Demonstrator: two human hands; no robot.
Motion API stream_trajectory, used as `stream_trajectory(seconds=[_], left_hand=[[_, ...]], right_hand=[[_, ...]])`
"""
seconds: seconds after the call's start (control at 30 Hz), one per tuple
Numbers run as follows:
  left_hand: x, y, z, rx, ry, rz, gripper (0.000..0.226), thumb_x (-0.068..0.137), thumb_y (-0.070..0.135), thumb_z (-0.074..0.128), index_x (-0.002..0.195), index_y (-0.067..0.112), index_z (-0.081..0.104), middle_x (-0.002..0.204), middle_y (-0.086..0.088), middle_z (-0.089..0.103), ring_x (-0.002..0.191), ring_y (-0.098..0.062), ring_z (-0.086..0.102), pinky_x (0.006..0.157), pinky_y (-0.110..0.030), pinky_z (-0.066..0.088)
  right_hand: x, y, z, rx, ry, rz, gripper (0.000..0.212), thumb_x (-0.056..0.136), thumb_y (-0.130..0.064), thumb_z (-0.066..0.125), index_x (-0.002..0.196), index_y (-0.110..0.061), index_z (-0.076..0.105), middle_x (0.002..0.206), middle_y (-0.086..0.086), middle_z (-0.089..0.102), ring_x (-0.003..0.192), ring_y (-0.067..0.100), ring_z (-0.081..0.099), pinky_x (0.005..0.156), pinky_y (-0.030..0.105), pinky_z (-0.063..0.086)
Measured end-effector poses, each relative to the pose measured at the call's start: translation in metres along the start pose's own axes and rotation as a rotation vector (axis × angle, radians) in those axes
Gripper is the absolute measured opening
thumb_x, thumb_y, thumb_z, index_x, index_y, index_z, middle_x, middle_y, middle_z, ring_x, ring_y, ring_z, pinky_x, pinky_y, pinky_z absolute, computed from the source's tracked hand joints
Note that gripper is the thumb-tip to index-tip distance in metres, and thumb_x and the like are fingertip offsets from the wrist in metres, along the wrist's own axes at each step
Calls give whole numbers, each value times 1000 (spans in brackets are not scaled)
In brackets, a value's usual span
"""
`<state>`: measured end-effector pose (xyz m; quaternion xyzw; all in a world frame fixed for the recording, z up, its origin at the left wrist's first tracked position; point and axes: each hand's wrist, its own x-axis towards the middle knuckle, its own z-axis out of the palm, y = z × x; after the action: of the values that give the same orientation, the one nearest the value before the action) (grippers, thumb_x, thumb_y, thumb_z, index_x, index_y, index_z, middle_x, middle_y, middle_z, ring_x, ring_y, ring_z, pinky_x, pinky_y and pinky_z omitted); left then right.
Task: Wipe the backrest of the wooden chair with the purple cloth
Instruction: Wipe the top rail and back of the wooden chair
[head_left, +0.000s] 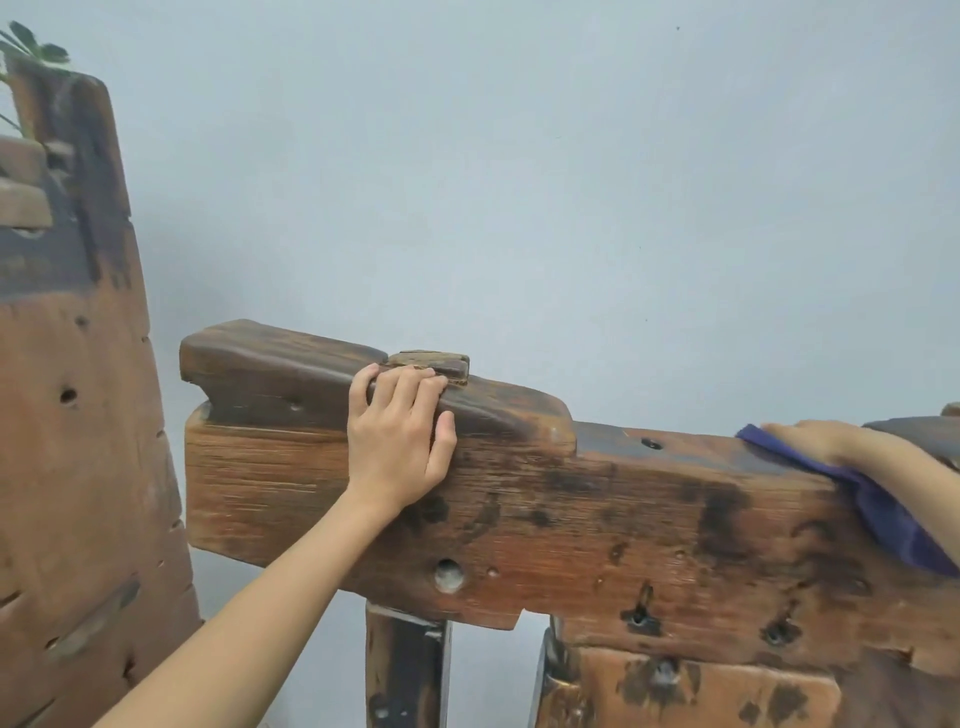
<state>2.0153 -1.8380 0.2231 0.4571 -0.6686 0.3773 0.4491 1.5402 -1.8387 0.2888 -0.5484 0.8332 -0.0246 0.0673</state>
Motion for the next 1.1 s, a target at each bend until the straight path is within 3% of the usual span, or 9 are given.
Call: stream_trajectory(seconds=[0.17,0.27,0.5,0.6,0.7,0.77,0.9,1.0,1.1], left_hand=[[1,2,0,16,-22,-15,38,92,33,42,111,13,68,112,-5,68,108,-27,60,113,-50,30],[2,1,-6,33,-62,12,37,93,32,43,114,13,67,113,-5,68,108,-27,60,112,-49,30],[2,-7,-12,27,-108,52,40,98,36,38,118,14,65,117,-4,67,113,-26,59,111,-46,29],[2,4,-5,41,-55,-29,39,94,33,39,112,12,66,112,-5,68,110,-28,59,111,-50,30],[2,9,2,42,-20,-56,40,91,31,36,109,11,66,110,-5,68,108,-30,59,112,-52,30],[0,6,1,53,-11,-49,43,94,33,31,110,11,65,110,-5,67,108,-29,58,112,-51,30],[2,8,-5,68,-47,-25,46,96,34,28,110,11,66,110,-6,68,108,-30,59,109,-51,31],[2,5,-8,82,-62,-25,44,95,33,31,111,11,65,110,-7,68,108,-31,59,108,-51,32],[2,9,-8,97,-50,-16,41,93,32,34,112,11,64,110,-7,67,108,-31,57,108,-51,31]], right_hand=[[-32,-125,12,29,-121,-343,39,106,-28,37,106,-8,69,125,13,69,105,23,60,100,39,41],[-64,-200,23,240,-120,-503,56,103,-15,28,67,-15,71,78,1,72,84,22,56,96,37,38],[-11,-52,4,54,-97,-136,58,107,-42,25,153,-10,41,164,14,33,150,28,33,119,37,22],[23,0,-10,-37,-170,-45,45,109,-30,23,141,-17,53,159,8,41,145,22,39,118,35,25],[23,-56,-1,78,-246,-161,35,102,-19,32,79,-19,58,98,8,62,80,21,54,82,33,39],[4,-125,17,209,-251,-302,29,100,-19,36,80,-11,55,86,12,56,70,23,50,74,31,38],[-43,-213,28,523,-254,-524,34,92,-21,34,97,-5,64,114,17,66,100,29,60,100,43,43],[-45,-181,29,361,-130,-629,57,106,-41,22,137,-10,58,152,14,50,135,30,49,116,43,31],[-38,-114,22,180,-36,-586,65,103,-60,21,142,-24,57,152,8,52,135,29,50,113,42,33]])
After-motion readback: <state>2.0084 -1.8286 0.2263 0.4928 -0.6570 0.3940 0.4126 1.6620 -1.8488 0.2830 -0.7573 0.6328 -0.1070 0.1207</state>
